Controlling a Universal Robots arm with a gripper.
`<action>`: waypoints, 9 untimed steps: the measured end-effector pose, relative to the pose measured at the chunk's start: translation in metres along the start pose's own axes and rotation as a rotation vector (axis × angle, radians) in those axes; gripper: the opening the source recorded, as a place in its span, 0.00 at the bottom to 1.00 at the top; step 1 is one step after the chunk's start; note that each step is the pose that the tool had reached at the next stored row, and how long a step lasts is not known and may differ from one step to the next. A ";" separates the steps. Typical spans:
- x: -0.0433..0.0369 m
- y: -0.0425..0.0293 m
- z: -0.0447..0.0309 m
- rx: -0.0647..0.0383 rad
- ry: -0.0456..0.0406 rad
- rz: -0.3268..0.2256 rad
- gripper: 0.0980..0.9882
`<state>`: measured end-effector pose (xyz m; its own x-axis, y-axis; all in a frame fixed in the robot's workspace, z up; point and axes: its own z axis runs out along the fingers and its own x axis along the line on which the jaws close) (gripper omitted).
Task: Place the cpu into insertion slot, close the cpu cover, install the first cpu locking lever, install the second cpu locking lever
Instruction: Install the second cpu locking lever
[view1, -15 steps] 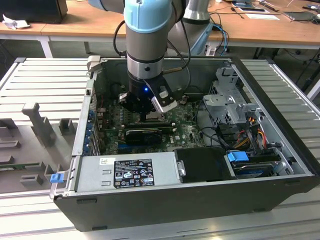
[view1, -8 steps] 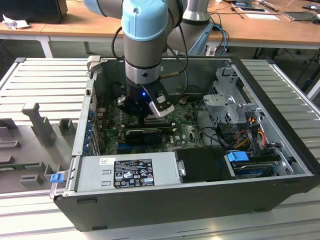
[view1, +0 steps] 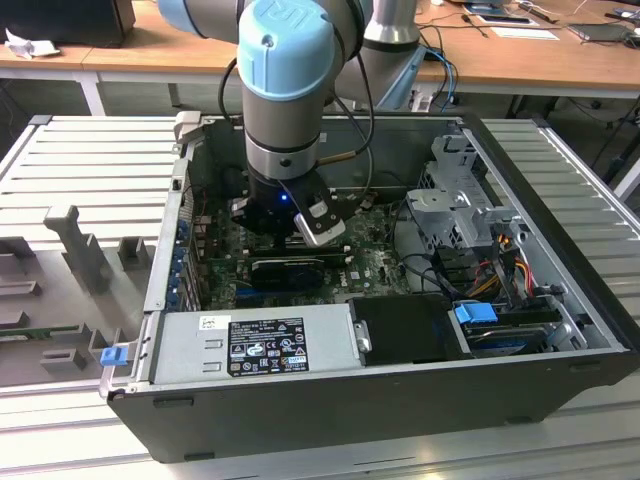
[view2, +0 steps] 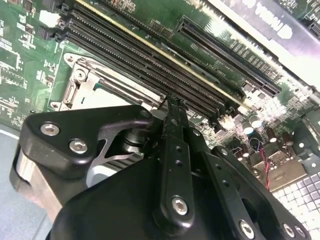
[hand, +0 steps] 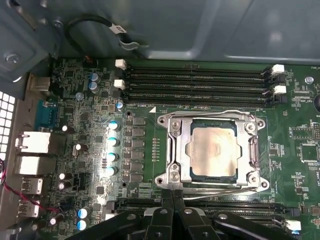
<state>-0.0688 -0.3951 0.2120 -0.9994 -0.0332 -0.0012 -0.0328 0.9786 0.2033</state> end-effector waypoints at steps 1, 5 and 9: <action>0.0000 -0.0007 -0.0002 -0.001 0.0000 0.000 0.01; 0.0000 -0.0010 -0.0002 -0.001 0.0000 0.000 0.01; 0.0007 -0.0045 -0.0009 -0.003 -0.0004 0.000 0.01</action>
<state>-0.0693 -0.3997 0.2119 -0.9994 -0.0333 -0.0016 -0.0329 0.9780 0.2060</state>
